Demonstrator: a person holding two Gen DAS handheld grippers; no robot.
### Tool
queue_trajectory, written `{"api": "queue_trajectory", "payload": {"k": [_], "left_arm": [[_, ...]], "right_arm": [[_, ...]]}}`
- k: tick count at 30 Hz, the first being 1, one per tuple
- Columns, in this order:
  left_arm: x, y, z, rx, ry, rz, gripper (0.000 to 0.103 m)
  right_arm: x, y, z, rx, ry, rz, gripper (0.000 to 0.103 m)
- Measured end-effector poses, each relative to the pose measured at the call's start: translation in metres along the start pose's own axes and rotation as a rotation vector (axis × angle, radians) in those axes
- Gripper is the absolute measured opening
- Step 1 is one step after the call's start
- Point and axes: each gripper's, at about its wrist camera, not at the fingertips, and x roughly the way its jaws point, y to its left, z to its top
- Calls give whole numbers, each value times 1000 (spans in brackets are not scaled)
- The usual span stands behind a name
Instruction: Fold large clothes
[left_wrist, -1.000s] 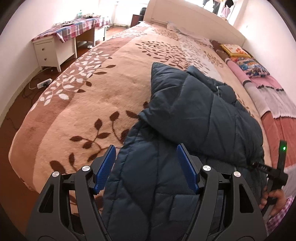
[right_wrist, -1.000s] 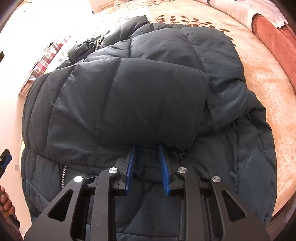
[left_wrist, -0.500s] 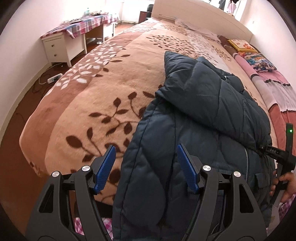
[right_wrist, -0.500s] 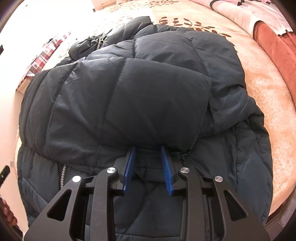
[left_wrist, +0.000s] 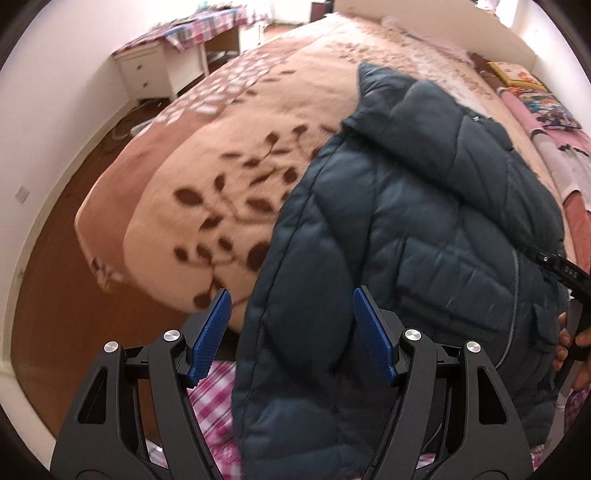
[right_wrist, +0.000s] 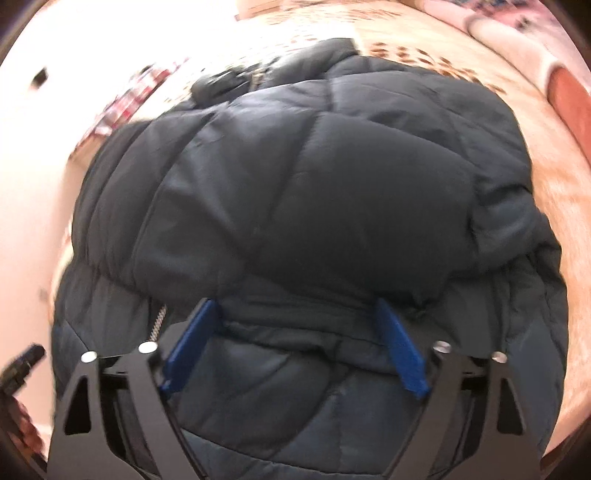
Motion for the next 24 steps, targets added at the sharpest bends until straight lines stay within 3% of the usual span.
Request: {"api": "queue_trajectory", "payload": {"k": [5,11,20,24], "left_arm": [[3,9,-19,-46,49,17,68],[6,14,-32,-67,74,-8,68],[11,14,-40,-59,104,-49,68],[11,14,-42,-43,104,-70,68]], "right_arm": [[3,5,-5,-27,-20,1,97],[4,9,-11,-35,-59,-29,97],[1,8,-20,-58,-118,-9,97],[3,14,-18,-66,-103,-49,97]]}}
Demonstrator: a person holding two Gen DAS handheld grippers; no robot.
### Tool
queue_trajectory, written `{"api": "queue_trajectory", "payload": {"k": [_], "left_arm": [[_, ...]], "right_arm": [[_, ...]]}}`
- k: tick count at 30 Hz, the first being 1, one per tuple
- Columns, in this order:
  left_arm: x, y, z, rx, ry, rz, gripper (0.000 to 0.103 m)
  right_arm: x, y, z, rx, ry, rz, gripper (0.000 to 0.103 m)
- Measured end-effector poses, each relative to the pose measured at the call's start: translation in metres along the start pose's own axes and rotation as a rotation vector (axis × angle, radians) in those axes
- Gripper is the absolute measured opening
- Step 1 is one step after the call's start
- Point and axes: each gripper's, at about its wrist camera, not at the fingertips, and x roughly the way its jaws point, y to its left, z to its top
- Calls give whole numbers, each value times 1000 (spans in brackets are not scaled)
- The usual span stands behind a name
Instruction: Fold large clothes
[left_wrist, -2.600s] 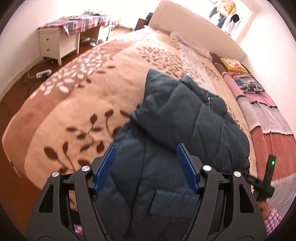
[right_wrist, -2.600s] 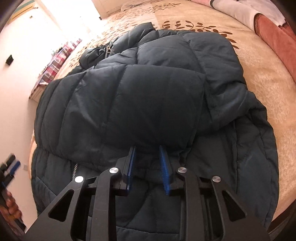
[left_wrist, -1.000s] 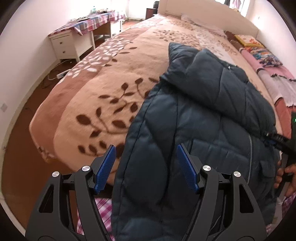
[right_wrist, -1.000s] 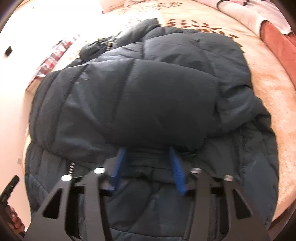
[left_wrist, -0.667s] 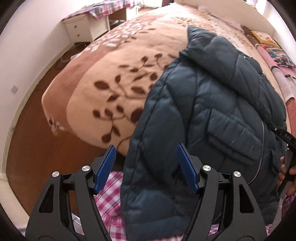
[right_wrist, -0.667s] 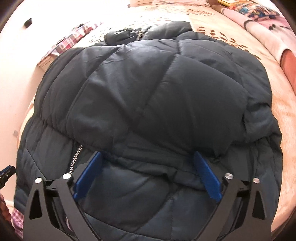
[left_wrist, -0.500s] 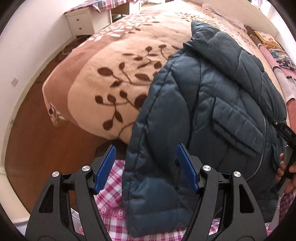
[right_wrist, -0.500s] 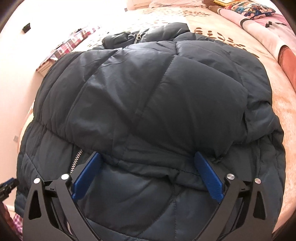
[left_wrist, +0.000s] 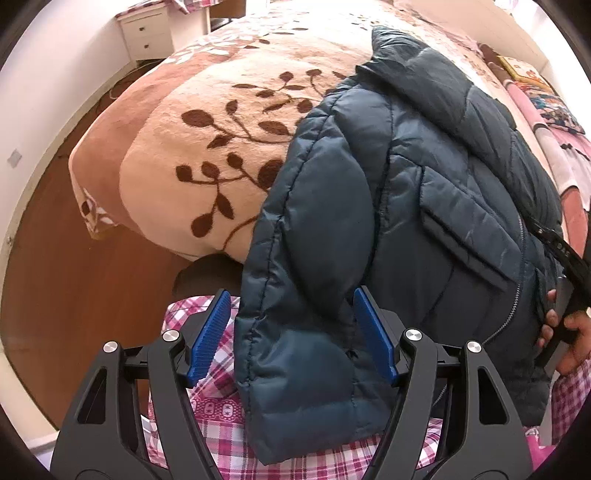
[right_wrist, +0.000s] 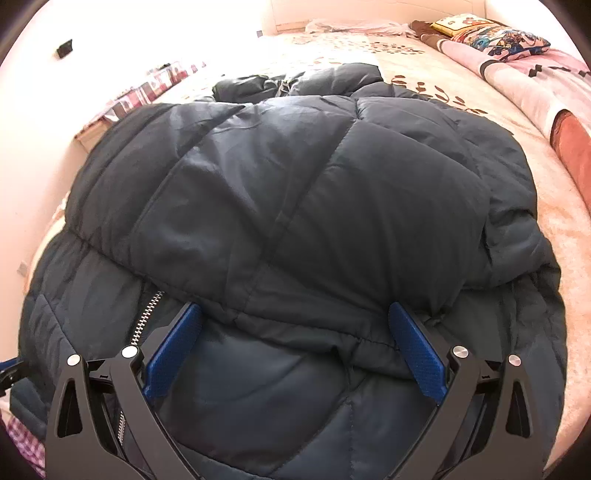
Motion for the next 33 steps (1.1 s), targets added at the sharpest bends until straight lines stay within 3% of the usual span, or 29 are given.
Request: {"api": "queue_trajectory", "payload": {"k": [6,11,17,20,26,30,33], "left_arm": [[-10,-4,2,61,-40,-42,68],[-16,-1,5,101,-43,-63,68],[-20,7,1,143,-9,-93,68],[-17,13,-4,149,22,-105,68],[-2,23,-13,171,101,-91,68],[2,25,-15,169,138,-165,68],[8,19,-16,186,170,-212,68]], "right_arm": [[-1,3,4,-15,62,-17,97],[-15,3,-1,-43,58,-9,97],[-66,-6,-22,-29,4,12,96],[-100,-15,-42,-32,19,36,95],[-149,-41,-86,-41,71,-12,91],[-164,-76,-113,71,121,-21,81],[-169,-102,-135,199,173,-5,62]]}}
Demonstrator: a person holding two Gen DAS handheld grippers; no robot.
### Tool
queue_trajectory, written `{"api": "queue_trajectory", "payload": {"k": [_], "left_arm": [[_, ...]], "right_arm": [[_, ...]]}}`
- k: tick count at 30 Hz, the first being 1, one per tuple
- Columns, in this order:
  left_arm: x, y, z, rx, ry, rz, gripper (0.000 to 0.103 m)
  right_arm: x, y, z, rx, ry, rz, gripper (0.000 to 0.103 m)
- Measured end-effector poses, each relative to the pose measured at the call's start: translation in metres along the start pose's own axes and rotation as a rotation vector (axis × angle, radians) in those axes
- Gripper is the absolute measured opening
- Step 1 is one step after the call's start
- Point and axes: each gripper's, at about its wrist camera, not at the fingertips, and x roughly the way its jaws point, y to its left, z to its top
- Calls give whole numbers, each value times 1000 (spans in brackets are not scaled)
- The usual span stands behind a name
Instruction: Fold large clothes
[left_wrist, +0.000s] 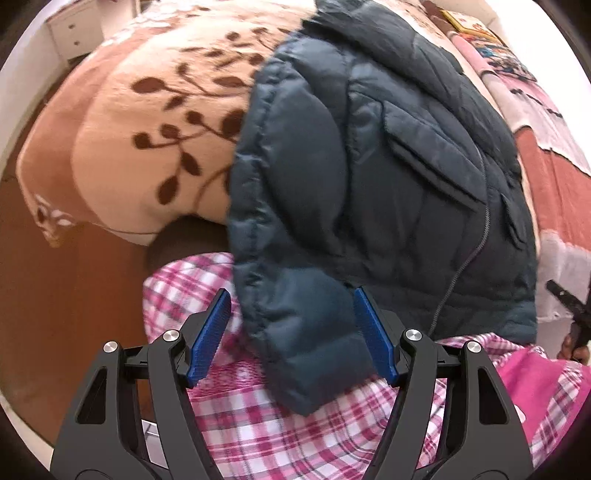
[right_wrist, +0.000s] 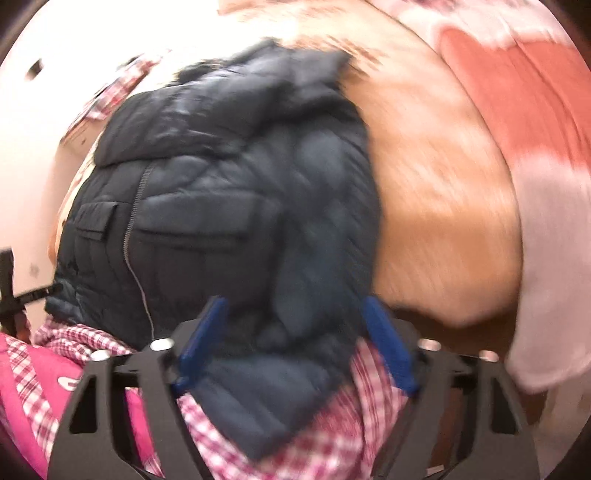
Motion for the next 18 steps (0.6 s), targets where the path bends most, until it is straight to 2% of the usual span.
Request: {"api": "queue_trajectory", "payload": {"k": [2,7,12,13,14,16,18], "left_arm": [[7,-2,0,8,23,-6,65],[14,-2,2,0,39,-21,57],[16,7,3,-30,40,-55,49],[16,10,3,-34,39,-63,43],[16,10,2,-38,39,-71,40],[17,13,1,-51,40,-104,27],[15,14,-1,-54,32,-133,18]], "right_arm": [[-1,-17,-13,82,29,30,62],[-1,-34,-36,157,77,82,62],[13,-22,-44,147,177,238,64],[16,-17,-46,138,194,255,69],[21,-12,-47,125,218,263,69],[30,-7,-50,115,261,264,69],[34,0,-53,88,265,246,69]]}}
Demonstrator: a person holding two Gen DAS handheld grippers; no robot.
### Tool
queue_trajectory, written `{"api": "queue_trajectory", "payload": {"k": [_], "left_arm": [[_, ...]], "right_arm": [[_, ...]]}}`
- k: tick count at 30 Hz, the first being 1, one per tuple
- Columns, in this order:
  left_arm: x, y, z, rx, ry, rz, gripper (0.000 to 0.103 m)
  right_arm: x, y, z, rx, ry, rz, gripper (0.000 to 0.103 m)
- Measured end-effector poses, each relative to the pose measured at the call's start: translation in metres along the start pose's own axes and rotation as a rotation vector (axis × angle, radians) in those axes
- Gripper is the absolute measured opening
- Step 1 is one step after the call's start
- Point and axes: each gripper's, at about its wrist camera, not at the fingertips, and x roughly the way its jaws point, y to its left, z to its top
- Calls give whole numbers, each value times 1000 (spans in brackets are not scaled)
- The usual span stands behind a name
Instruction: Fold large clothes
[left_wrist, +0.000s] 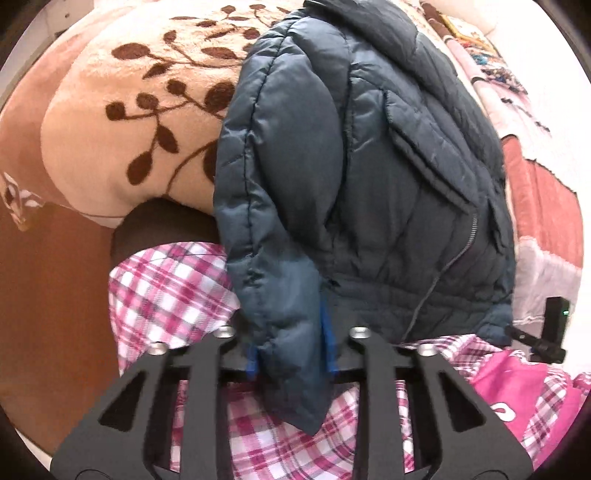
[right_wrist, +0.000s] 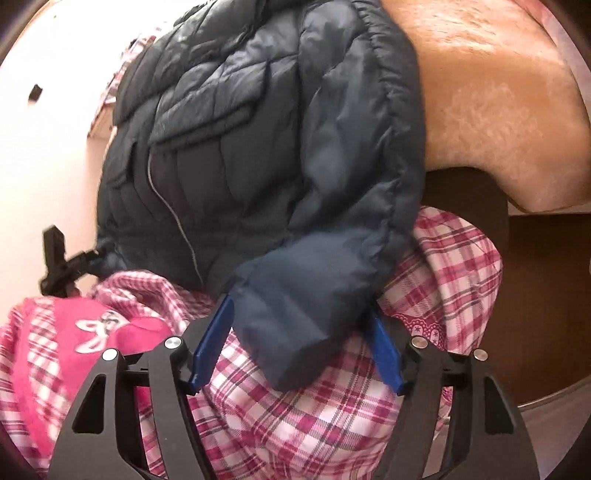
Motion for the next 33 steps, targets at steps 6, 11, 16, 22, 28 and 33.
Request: {"api": "queue_trajectory", "payload": {"k": [6,11,16,22,28,33], "left_arm": [[-16,-14,-4,46,-55,-62,9],[-49,-18,-3,36,-134,-172,9],[-88,-26,11,37,-238,-268,9],[-127,-52,38,74,-386,-327,9],[-160,-72,89,92,-497,-360,9],[-179,-93,144,123,-576,-349,9]], "right_arm": [[1,3,-7,21,-13,24,20],[-25,6,-11,62,-159,168,15],[-75,2,-3,93,-351,320,15],[-118,6,19,83,-493,389,15],[-160,12,59,49,-610,360,15],[-192,25,115,9,-684,300,15]]}}
